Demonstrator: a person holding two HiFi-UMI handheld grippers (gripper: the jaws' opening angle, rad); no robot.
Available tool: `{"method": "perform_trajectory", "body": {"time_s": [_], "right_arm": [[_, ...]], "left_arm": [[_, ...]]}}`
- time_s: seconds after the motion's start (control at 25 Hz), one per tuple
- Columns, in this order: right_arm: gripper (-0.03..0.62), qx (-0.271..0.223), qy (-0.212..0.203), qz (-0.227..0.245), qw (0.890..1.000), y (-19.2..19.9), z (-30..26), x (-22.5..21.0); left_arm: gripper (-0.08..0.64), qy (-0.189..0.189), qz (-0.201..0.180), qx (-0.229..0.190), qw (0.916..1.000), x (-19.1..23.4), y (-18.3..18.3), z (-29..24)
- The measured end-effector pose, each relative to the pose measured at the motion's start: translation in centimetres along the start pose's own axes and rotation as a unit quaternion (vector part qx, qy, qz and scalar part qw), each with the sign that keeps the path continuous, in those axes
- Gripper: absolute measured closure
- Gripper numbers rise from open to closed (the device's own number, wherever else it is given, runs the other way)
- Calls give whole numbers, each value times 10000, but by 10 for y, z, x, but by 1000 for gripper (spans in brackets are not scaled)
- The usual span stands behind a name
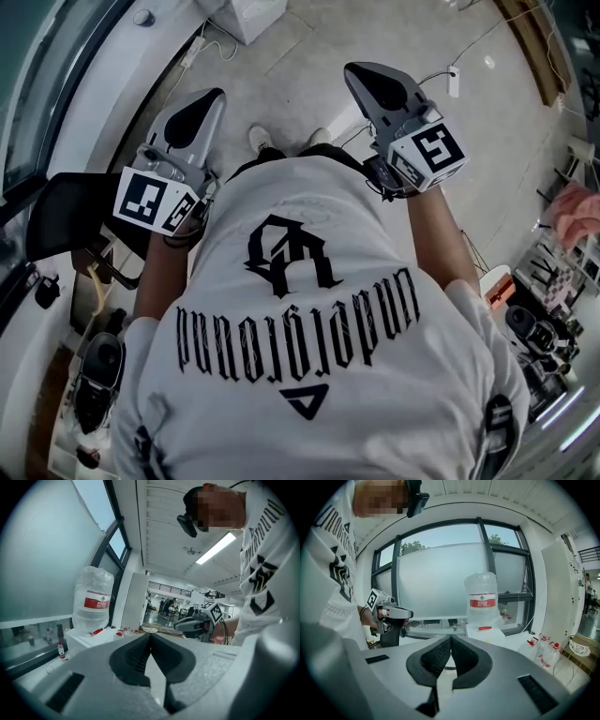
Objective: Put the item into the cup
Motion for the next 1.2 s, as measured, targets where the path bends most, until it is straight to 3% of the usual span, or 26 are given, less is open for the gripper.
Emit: {"method": "perform_trajectory", "body": {"time_s": [0.28,0.56,0.92,1.2], "right_arm": [[577,-168,9,18,9999,9,32,-9],[577,-210,-170,53,9996,35,96,-19],[577,-162,-640,306,9974,60,184,-10],[577,-111,-922,252,9954,75,224,3]], "left_arm": [[545,3,-93,55,9999,-34,2,-11],[545,-114,-134,-21,9998,-98,7,-34],[545,-374,-157,-275,9988,-188,0,-43],[545,-663,-94,-402,9969,-226,2,-38]]}}
Point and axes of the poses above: the fingertips, and each gripper's own axes: z backward along the fingers, x to its left, y out of its underside, the point moved 1 cm from there along z, backward along the fingers, and after that the axes turned 2 degrees about -z, right-handed, at the moved point
